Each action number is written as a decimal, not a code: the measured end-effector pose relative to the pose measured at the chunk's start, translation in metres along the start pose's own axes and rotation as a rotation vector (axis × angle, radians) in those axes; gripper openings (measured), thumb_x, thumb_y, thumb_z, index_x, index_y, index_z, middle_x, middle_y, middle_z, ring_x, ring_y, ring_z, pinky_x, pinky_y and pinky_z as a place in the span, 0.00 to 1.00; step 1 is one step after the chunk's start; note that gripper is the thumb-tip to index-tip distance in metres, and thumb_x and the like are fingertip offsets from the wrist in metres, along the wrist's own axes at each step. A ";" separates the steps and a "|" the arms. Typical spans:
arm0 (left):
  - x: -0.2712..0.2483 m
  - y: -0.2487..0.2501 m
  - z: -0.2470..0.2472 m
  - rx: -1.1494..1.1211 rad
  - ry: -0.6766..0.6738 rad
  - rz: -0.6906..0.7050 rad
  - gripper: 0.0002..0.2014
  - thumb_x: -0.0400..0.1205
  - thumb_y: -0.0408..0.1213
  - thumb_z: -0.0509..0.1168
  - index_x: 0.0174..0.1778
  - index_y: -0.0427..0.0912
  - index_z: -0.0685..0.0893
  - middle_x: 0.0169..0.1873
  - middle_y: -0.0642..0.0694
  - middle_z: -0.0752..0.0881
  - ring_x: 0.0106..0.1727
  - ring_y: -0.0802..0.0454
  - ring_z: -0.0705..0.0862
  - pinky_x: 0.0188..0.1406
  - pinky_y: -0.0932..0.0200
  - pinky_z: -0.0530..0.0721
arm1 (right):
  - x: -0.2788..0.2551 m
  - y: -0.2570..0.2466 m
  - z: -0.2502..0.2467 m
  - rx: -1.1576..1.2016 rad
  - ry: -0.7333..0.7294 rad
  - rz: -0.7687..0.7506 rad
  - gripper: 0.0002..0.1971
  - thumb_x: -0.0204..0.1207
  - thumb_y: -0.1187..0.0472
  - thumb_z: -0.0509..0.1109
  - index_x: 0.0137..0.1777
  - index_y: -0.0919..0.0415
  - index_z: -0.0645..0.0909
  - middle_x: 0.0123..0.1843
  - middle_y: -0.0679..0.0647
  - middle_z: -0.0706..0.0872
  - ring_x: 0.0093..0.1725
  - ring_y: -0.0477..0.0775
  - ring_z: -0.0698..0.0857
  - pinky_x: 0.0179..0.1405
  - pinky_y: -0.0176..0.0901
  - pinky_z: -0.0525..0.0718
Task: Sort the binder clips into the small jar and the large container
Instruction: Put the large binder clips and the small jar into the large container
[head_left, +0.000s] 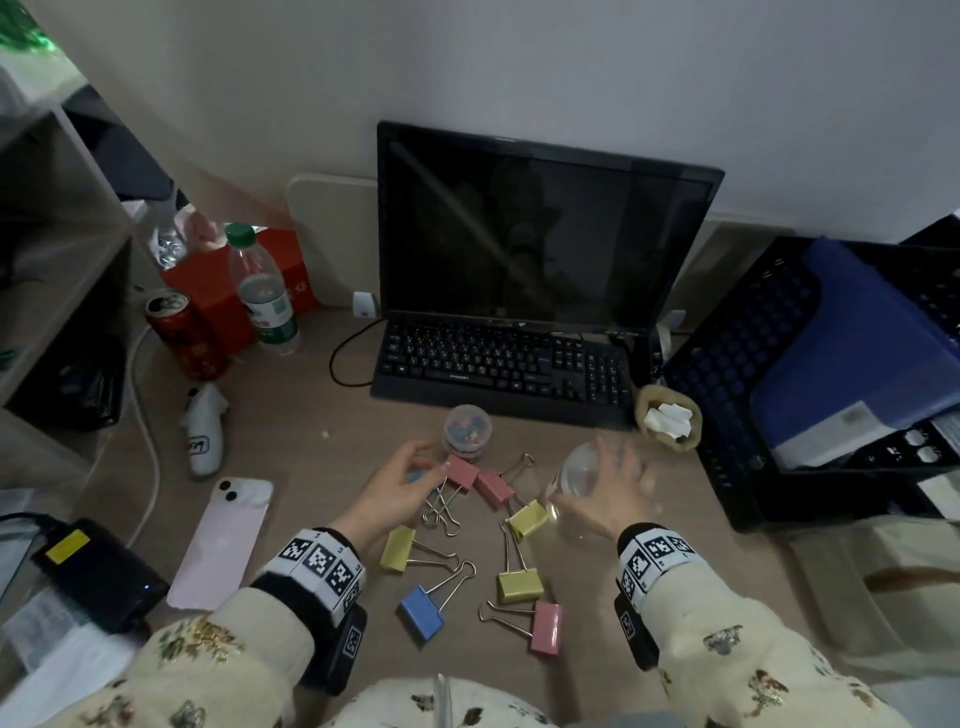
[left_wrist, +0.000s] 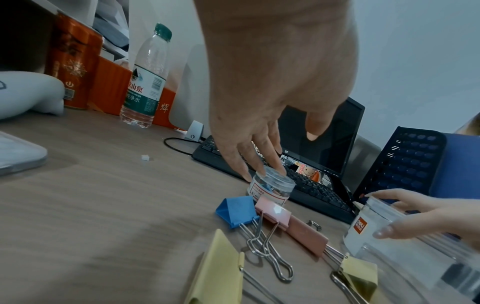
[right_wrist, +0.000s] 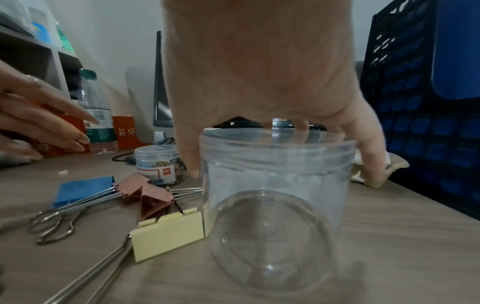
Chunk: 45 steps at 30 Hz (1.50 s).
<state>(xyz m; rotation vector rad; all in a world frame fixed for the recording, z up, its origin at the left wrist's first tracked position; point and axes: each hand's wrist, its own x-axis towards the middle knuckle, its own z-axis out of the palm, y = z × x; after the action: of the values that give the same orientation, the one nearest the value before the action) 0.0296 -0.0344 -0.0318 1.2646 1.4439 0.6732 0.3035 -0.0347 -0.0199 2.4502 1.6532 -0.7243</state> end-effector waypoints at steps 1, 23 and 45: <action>-0.002 0.002 0.000 0.013 -0.004 0.008 0.24 0.82 0.42 0.69 0.73 0.44 0.73 0.52 0.59 0.81 0.61 0.58 0.80 0.51 0.75 0.78 | -0.003 -0.001 -0.003 0.018 0.063 0.005 0.59 0.60 0.28 0.73 0.83 0.42 0.39 0.86 0.55 0.46 0.81 0.70 0.51 0.71 0.76 0.66; -0.026 0.061 -0.006 0.273 -0.230 0.335 0.53 0.52 0.60 0.80 0.74 0.65 0.62 0.59 0.63 0.83 0.58 0.63 0.84 0.58 0.53 0.86 | -0.084 -0.087 -0.043 0.300 0.094 -0.592 0.44 0.63 0.25 0.63 0.81 0.34 0.59 0.82 0.47 0.64 0.79 0.52 0.63 0.77 0.55 0.65; -0.024 0.057 -0.002 0.257 -0.242 0.261 0.54 0.54 0.55 0.84 0.74 0.60 0.62 0.58 0.66 0.81 0.61 0.64 0.82 0.60 0.60 0.82 | -0.083 -0.070 -0.051 0.301 -0.111 -0.798 0.36 0.74 0.30 0.59 0.79 0.25 0.48 0.85 0.33 0.48 0.85 0.47 0.42 0.82 0.66 0.40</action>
<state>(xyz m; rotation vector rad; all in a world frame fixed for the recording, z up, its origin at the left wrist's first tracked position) 0.0448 -0.0405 0.0282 1.6942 1.2030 0.4935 0.2335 -0.0592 0.0740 1.7754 2.6428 -1.2308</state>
